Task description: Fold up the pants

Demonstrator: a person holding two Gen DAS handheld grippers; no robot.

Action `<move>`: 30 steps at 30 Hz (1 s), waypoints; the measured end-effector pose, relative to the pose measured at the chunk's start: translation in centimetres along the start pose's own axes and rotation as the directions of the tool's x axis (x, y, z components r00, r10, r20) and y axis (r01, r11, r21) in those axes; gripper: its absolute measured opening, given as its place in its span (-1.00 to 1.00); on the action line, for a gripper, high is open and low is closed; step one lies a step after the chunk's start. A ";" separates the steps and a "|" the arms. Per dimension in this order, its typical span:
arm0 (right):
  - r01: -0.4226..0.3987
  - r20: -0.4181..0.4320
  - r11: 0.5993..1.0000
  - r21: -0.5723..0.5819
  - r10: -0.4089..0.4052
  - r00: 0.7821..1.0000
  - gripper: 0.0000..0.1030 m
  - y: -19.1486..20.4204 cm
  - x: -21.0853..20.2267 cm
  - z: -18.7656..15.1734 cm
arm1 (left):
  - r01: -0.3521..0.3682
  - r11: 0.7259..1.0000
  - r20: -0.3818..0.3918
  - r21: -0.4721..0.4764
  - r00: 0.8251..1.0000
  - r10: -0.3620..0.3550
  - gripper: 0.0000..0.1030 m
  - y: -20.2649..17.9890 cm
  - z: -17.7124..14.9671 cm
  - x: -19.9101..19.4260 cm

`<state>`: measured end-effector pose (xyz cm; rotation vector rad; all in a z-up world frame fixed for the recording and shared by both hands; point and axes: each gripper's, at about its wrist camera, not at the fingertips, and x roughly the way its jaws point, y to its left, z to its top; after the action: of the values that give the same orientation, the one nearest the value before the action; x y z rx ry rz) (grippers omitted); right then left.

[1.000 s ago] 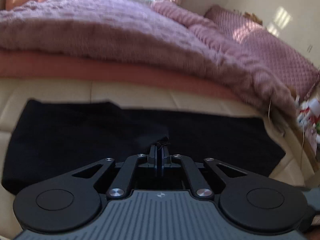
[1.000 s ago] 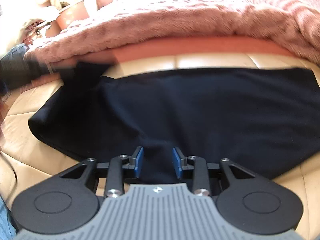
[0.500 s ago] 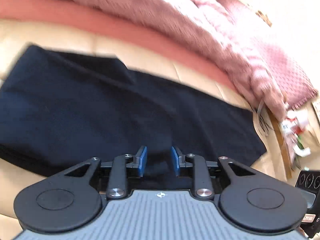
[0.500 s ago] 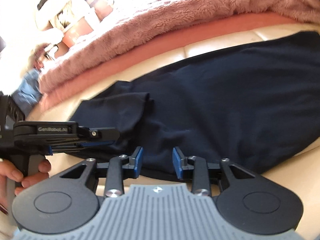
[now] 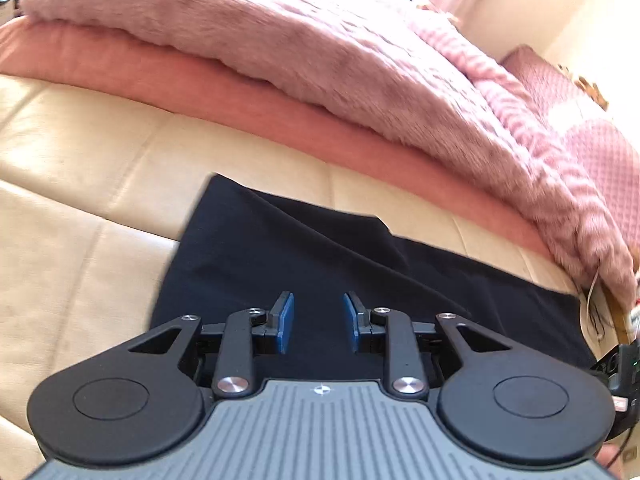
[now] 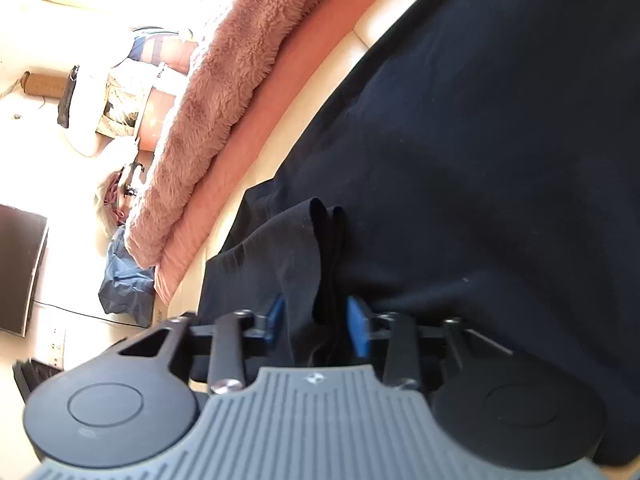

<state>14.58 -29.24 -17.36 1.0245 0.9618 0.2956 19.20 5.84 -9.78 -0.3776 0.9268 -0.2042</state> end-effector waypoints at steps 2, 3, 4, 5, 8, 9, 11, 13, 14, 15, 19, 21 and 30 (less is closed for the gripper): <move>-0.009 -0.003 1.000 0.016 0.009 1.000 -0.91 -0.1 0.9 0.2 | -0.006 1.000 0.015 -0.025 1.000 0.006 -0.42 0.9 0.1 -0.7; -0.012 -0.003 1.000 0.029 0.012 1.000 -0.96 -0.2 1.3 0.3 | -0.008 0.999 0.024 -0.037 1.000 0.009 -0.42 1.4 0.2 -1.0; -0.015 -0.002 0.999 0.039 0.015 1.000 -0.98 -0.3 1.7 0.3 | -0.009 0.999 0.035 -0.050 0.999 0.011 -0.42 1.8 0.3 -1.4; -0.013 0.002 0.999 0.037 0.013 1.000 -1.00 0.0 1.7 0.4 | -0.009 0.998 0.049 -0.064 0.999 0.013 -0.42 2.2 0.3 -1.9; -0.003 0.017 1.000 -0.021 0.003 1.000 -1.00 2.5 0.9 0.6 | -0.007 0.994 0.094 -0.106 0.995 0.017 -0.42 3.6 0.4 -3.5; -0.011 0.024 0.999 -0.045 0.012 1.000 -1.00 3.4 0.4 1.0 | -0.006 0.993 0.108 -0.119 0.994 0.019 -0.42 4.0 0.4 -3.9; -0.030 0.032 0.994 -0.105 0.034 0.999 -1.00 6.8 -0.7 1.8 | 0.001 0.990 0.130 -0.144 0.991 0.018 -0.42 4.9 0.5 -4.9; -0.059 0.045 0.981 -0.184 0.069 0.997 -1.00 11.1 -2.2 3.0 | 0.012 0.987 0.148 -0.163 0.989 0.012 -0.42 5.4 0.6 -5.8; -0.066 0.053 0.972 -0.227 0.080 0.995 -1.00 13.3 -2.9 3.7 | 0.017 0.986 0.159 -0.169 0.987 0.010 -0.42 5.5 0.7 -6.1; -0.067 0.062 0.960 -0.272 0.087 0.994 -1.00 15.8 -3.8 4.4 | 0.024 0.984 0.170 -0.174 0.985 0.006 -0.42 5.5 0.7 -6.3; -0.082 0.093 0.894 -0.441 0.136 0.986 -1.00 26.9 -8.3 7.2 | 0.065 0.979 0.201 -0.192 0.979 -0.025 -0.42 5.4 0.9 -7.1; -0.077 0.100 0.880 -0.469 0.139 0.985 -1.00 28.8 -9.1 7.7 | 0.084 0.978 0.209 -0.189 0.977 -0.044 -0.42 5.2 0.9 -7.4; 0.063 0.243 0.824 -0.563 0.092 0.966 -1.00 33.2 -20.6 11.6 | 0.137 0.979 0.191 -0.150 0.976 -0.107 -0.42 3.2 0.9 -7.0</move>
<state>18.90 -31.46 23.07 0.4996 0.5667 0.4191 15.79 11.28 -5.40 -0.5956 0.7414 -0.2033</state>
